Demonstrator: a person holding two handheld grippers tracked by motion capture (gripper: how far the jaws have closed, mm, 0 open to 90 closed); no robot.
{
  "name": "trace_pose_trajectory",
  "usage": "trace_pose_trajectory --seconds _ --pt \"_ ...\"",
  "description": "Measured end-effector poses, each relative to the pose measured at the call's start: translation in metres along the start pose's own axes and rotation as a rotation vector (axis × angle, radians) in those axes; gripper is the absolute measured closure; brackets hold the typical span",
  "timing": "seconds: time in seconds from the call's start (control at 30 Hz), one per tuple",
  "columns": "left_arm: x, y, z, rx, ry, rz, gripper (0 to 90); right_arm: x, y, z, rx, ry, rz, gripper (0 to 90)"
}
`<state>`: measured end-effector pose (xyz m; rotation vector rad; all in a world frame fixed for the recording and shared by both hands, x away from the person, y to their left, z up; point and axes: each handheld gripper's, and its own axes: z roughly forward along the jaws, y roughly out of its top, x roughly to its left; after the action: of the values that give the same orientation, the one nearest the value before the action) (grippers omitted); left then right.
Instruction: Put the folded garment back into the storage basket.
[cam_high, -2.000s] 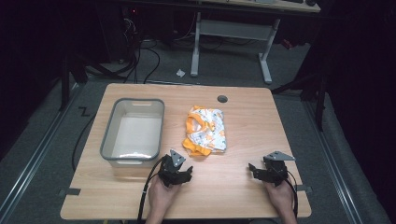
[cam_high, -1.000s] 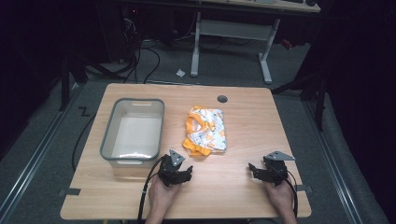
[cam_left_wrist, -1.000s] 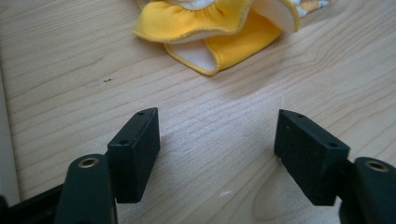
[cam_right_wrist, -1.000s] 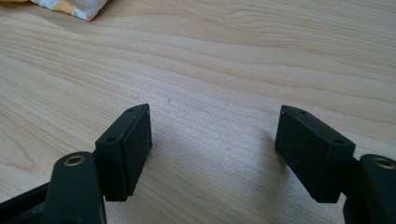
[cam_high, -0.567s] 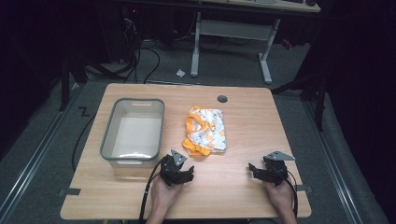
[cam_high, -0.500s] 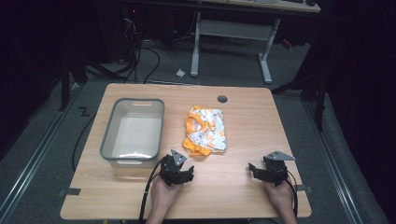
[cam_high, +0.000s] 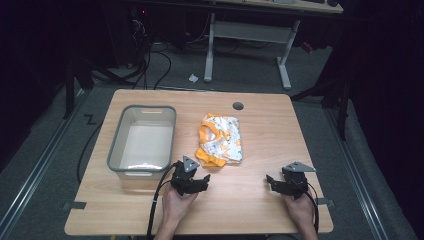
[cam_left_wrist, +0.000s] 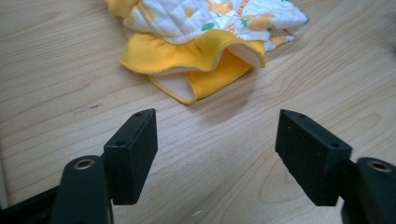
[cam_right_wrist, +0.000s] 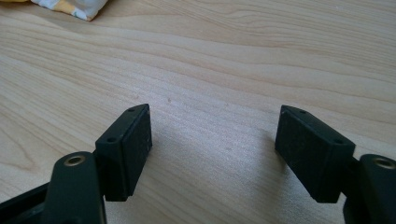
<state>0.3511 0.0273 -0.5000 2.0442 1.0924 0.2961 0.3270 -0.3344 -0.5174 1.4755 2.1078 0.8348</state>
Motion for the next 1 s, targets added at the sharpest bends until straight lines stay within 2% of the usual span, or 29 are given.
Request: trace_pose_trajectory --seconds 0.33,0.37,0.43,0.8,1.0 --pt "0.0 0.009 -0.001 -0.019 -0.001 0.007 28.8 0.0 0.0 0.0 0.0 0.0 0.0 27.5" --pt "0.001 0.01 -0.001 -0.026 -0.009 -0.003 28.8 0.0 0.0 0.0 0.0 0.0 0.0 27.5" --pt "0.002 0.014 0.001 0.0 -0.002 -0.015 28.1 0.0 0.0 0.0 0.0 0.0 0.0 27.5" --pt "-0.002 0.033 0.006 -0.02 -0.004 0.0 27.3 0.0 0.0 0.0 0.0 0.0 0.0 27.4" --pt "0.001 0.044 0.011 0.004 -0.006 -0.002 26.4 0.0 0.0 0.0 0.0 0.0 0.0 27.4"
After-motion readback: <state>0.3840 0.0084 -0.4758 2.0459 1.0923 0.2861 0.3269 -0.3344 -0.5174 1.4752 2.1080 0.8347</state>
